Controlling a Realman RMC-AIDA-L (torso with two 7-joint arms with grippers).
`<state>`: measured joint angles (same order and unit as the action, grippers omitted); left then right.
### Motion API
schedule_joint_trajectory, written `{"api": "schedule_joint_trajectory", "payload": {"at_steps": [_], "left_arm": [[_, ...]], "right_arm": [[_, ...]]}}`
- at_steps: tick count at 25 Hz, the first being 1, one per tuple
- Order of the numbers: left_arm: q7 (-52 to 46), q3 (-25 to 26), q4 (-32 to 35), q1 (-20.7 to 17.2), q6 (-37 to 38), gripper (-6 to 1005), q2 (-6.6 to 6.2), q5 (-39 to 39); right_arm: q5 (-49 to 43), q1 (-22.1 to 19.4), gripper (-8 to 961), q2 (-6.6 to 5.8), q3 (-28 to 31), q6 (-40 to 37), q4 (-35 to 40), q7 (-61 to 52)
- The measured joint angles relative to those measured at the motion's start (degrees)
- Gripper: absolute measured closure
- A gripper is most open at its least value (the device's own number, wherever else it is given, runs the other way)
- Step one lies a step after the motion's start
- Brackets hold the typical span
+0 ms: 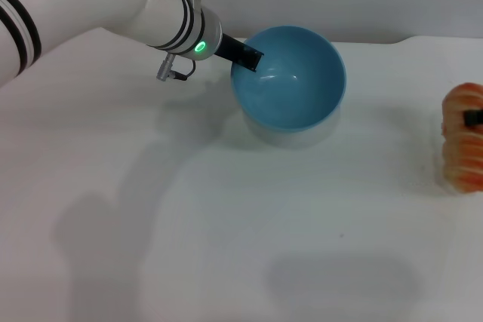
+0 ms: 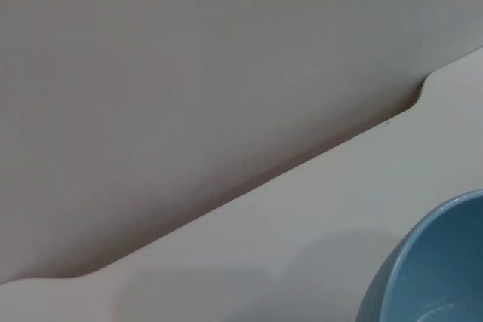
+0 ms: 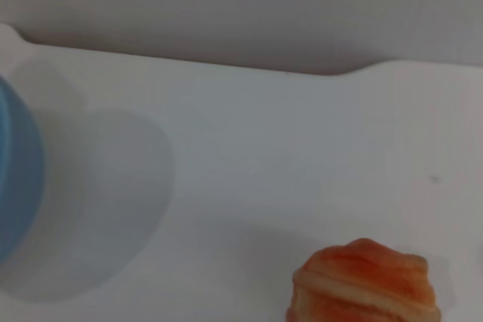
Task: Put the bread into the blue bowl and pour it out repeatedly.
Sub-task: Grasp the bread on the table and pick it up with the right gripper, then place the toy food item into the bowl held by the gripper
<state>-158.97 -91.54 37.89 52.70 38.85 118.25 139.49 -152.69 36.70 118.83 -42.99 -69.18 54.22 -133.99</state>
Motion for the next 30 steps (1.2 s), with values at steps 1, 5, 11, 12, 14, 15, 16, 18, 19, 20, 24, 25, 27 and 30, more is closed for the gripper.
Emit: {"api": "schedule_joint_trajectory", "payload": {"at_steps": [1, 5, 11, 12, 14, 15, 16, 18, 19, 20, 24, 25, 27, 30], "left_arm": [[-0.01, 0.07, -0.01, 0.00, 0.00, 1000, 0.01, 0.00], [-0.05, 0.37, -0.07, -0.05, -0.01, 999, 0.03, 0.00], [-0.10, 0.39, -0.10, 0.20, 0.34, 999, 0.05, 0.00], [-0.10, 0.44, -0.09, 0.32, 0.38, 999, 0.05, 0.00], [-0.11, 0.45, -0.10, 0.38, 0.41, 999, 0.05, 0.00], [-0.11, 0.45, -0.10, 0.46, 0.45, 999, 0.05, 0.00], [-0.06, 0.22, -0.07, 0.51, 0.56, 999, 0.05, 0.00], [0.14, -0.05, 0.07, 0.59, 0.75, 999, 0.08, 0.00], [0.23, -0.11, 0.08, 0.84, 0.98, 999, 0.12, -0.01], [0.23, -0.12, 0.05, 0.95, 1.03, 999, 0.12, 0.00], [0.05, -0.14, -0.18, 1.42, 1.09, 999, 0.15, -0.01], [0.05, -0.15, -0.19, 1.42, 1.00, 999, 0.17, -0.01], [0.05, -0.15, -0.43, 1.49, 0.85, 999, 0.21, -0.01], [0.01, -0.03, -1.20, 1.75, 0.77, 999, 0.25, -0.01]], "right_arm": [[0.31, 0.01, 661, 0.01, -0.52, 0.02, 0.29, 0.22], [2.26, -0.11, 696, 0.19, -2.39, -0.66, 3.60, 1.16], [3.41, 0.85, 737, 0.23, -5.21, -1.73, 10.41, 1.41], [3.47, 1.17, 741, 0.24, -5.77, -1.97, 11.58, 1.57], [3.58, 1.86, 748, 0.25, -6.89, -2.28, 13.43, 1.76], [3.59, 2.19, 752, 0.25, -7.63, -2.34, 14.15, 1.77], [3.62, 2.55, 756, 0.25, -8.50, -2.36, 14.97, 1.77], [3.63, 3.19, 764, 0.26, -10.57, -2.41, 16.70, 1.78], [3.64, 3.52, 767, 0.26, -11.59, -2.45, 17.64, 1.78], [3.67, 3.89, 771, 0.27, -12.53, -2.57, 18.71, 1.77], [5.16, 5.17, 820, 0.39, -15.89, -3.19, 22.34, 1.74], [5.49, 5.40, 821, 0.40, -16.69, -3.37, 23.11, 1.74], [5.91, 5.88, 822, 0.45, -18.46, -3.77, 24.87, 1.67], [8.00, 6.52, 826, 0.51, -20.69, -3.87, 26.28, 1.57]]}}
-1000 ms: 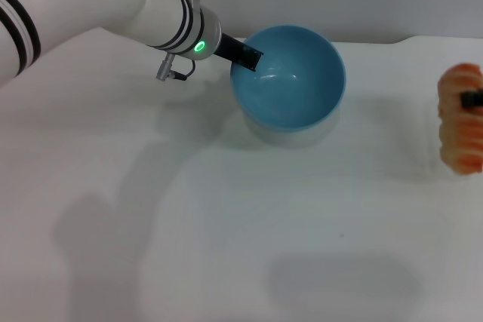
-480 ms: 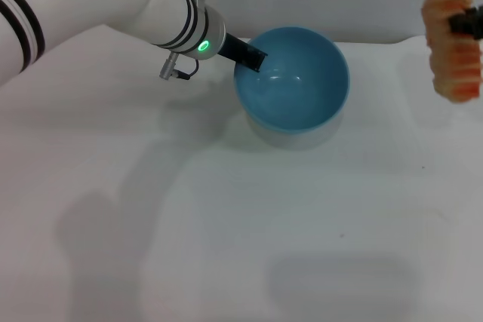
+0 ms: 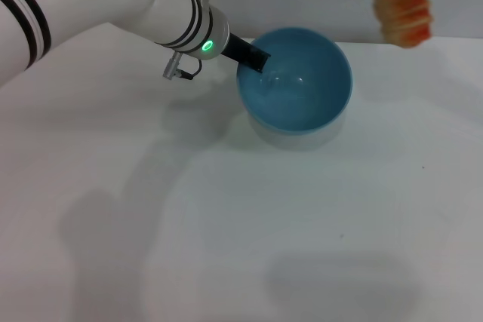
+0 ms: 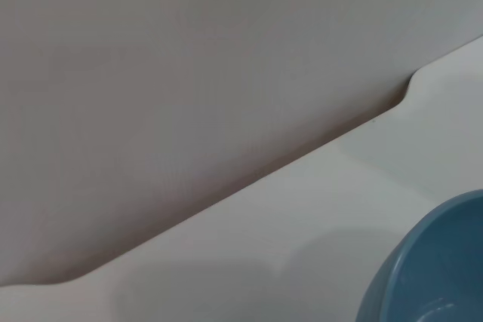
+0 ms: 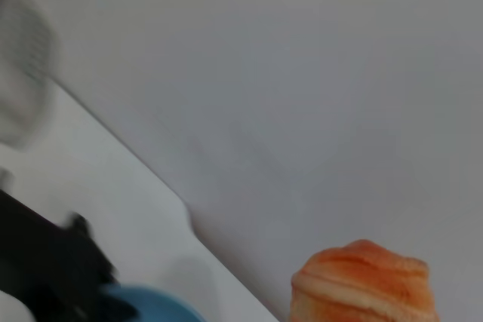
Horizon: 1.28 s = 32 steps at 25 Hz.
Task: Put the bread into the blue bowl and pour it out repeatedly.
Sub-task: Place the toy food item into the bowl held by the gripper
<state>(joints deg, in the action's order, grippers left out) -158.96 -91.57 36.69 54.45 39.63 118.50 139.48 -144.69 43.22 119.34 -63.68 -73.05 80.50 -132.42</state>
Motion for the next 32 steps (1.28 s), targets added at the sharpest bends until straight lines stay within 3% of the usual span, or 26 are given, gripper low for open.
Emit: {"api": "schedule_joint_trajectory", "payload": {"at_steps": [9, 18, 32], "left_arm": [[0.45, -2.15, 0.53, 0.14, 0.75, 1000, 0.13, -2.83], [0.48, -1.84, 0.64, 0.15, -0.06, 1000, -0.08, -3.69], [0.50, -1.03, 0.47, 0.32, -2.20, 1000, -0.21, -3.69]], "right_arm": [[6.06, -0.16, 833, 0.38, -7.61, 3.27, -0.47, -0.17], [13.43, -1.44, 837, 0.24, -10.15, 6.95, -7.11, -0.48], [13.37, -2.85, 840, -0.23, -14.32, 10.75, -13.90, -1.35]]}}
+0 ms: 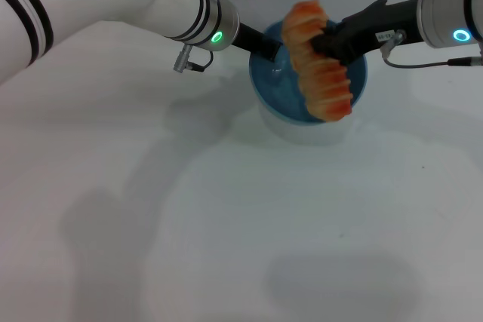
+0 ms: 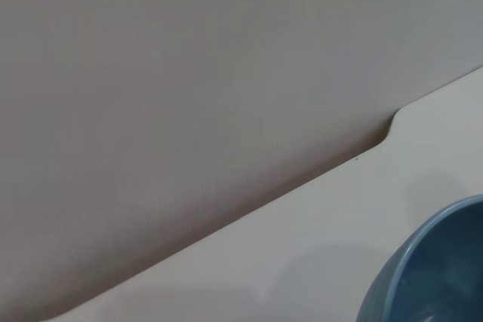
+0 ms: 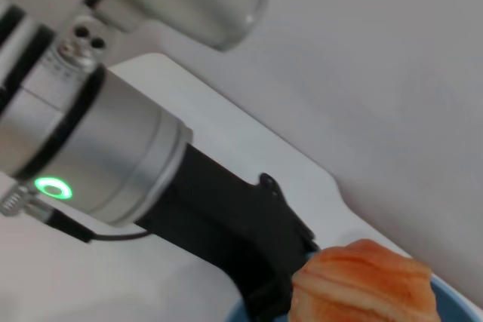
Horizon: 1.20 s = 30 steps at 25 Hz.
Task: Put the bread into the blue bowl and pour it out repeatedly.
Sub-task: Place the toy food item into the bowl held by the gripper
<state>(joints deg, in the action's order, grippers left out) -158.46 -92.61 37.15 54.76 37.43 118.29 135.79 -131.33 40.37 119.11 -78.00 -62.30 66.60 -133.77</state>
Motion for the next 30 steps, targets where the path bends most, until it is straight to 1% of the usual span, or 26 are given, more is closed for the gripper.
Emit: {"api": "schedule_joint_trajectory", "payload": {"at_steps": [7, 13, 24, 26, 30], "left_arm": [[-0.01, -0.12, 0.15, -0.12, 0.29, 1000, 0.06, -0.06], [-0.01, -0.06, 0.34, -0.46, 0.43, 1000, 0.09, -0.10], [-0.01, -0.02, 0.04, -0.94, 0.18, 999, 0.09, -0.15], [-0.01, -0.02, -0.01, -0.96, 0.13, 999, 0.09, -0.17], [-0.01, -0.03, -0.09, -1.08, -0.04, 999, 0.10, -0.19]], "right_arm": [[-0.35, 0.03, 846, -0.20, -0.15, 3.74, -2.20, 0.89], [0.05, -0.27, 844, -0.10, -1.23, 6.00, -2.57, 1.51], [0.22, -0.36, 672, -0.02, -3.40, 6.95, -2.30, 2.41], [0.25, -0.51, 466, -0.01, -3.20, 6.93, -1.51, 2.46], [0.38, -2.90, 408, 0.16, 0.29, 7.39, 2.81, 4.00]]}}
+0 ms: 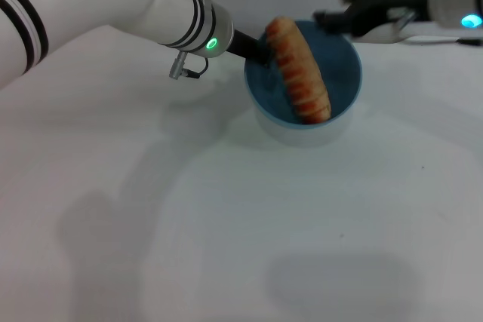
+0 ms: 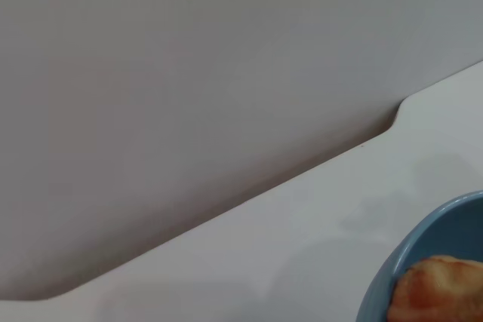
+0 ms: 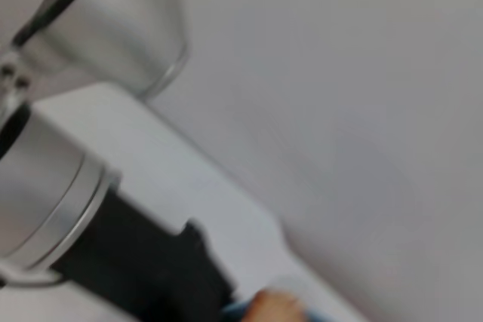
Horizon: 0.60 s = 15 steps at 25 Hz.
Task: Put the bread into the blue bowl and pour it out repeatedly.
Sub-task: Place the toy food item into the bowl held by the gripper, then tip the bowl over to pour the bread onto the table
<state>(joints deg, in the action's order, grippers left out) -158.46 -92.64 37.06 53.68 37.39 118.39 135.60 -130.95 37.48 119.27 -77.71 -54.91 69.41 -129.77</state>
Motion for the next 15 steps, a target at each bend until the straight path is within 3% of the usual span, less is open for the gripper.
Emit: {"api": "schedule_joint_trajectory", "payload": {"at_steps": [8, 12, 15], "left_arm": [[0.07, -0.06, -0.13, -0.68, -0.17, 1000, -0.06, 0.01], [0.08, -0.34, 0.34, -1.40, -1.26, 1000, -0.08, 0.02], [0.09, -0.51, 0.68, -1.71, -2.25, 1000, -0.09, 0.01]], "right_arm": [[11.59, -4.22, 345, -0.09, 13.03, 0.22, 2.09, 12.39], [27.42, -8.24, 217, -0.19, 14.05, 1.10, -0.16, 26.43], [41.06, -12.06, 206, -0.04, 13.47, 3.37, -3.82, 43.13]]}}
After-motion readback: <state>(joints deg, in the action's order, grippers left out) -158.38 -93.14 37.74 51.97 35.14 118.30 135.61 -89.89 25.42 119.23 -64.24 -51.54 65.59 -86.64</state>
